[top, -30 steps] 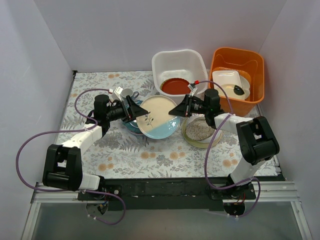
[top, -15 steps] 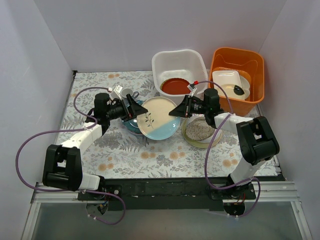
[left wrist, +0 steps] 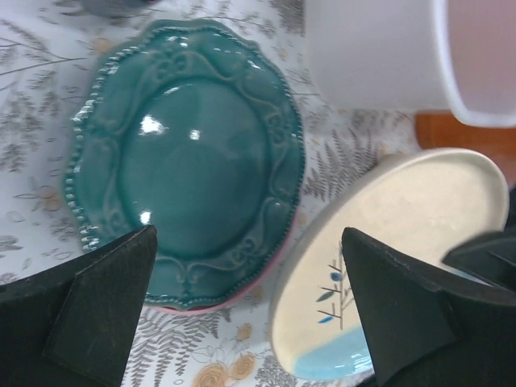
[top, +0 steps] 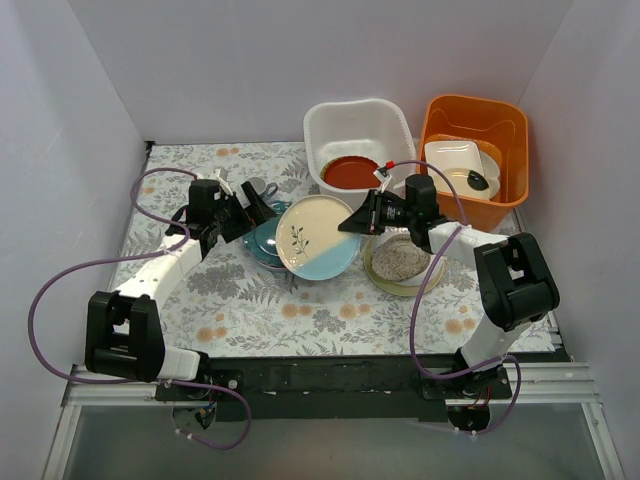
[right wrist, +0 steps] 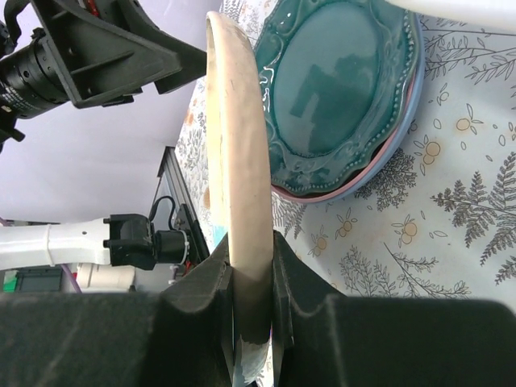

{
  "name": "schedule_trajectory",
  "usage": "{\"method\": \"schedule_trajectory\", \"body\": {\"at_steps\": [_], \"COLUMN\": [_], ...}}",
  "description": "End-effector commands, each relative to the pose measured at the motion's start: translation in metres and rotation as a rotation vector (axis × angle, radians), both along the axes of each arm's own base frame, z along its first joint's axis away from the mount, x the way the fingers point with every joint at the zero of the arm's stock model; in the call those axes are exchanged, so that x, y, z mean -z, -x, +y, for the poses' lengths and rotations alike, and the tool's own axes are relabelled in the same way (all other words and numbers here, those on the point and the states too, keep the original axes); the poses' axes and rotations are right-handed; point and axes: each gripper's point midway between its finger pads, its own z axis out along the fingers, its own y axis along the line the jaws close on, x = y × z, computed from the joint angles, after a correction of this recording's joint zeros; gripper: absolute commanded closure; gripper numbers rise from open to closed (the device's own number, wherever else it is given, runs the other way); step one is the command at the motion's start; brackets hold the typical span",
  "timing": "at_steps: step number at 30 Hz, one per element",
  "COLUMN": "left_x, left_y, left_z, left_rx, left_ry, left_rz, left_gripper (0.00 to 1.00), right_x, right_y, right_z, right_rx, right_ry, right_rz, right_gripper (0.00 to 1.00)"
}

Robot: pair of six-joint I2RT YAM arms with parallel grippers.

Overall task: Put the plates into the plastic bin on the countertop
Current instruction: Place the plate in the plastic bin.

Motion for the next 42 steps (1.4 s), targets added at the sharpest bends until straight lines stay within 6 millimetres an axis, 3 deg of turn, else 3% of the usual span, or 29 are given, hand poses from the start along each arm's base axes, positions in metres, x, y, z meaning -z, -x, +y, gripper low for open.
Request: {"method": "schedule_trajectory", "body": {"at_steps": [1,7,16,32,42], "left_x": [-0.007,-0.01,-0.005,-0.004,-0.005], "left_y": [-0.007,-0.008,-0.005,-0.002,0.0], "left_z": [0.031,0.038,0.03,0.009,0.007], "left_rx": [-0.132,-0.151,-0.092,0.015,0.022], "left_ry": [-0.142,-0.176,-0.161,-0.088,-0.08], "left_rz": [-0.003,-0.016,-0.017,-0.041,-0.046], "left_gripper": [0.02,0.02,0.02,0.02,0.02], "right_x": [-0.073,-0.078,-0.089,-0.125,-0.144], "right_y": [-0.005,-0.009,-0.023,-0.08,-0.118], "right_z": [0.007,0.008,0.01,0.018,0.009], "right_rx": [-0.035,-0.032,-0.014,0.045,0.108], "right_ry": [-0.08,-0.068,-0.047,-0.011,-0.011], "right_rz": [-0.2,-0.208,-0.225,-0.286,-0.323], "right_gripper": [0.99,0.99,0.99,0.99,0.99]}}
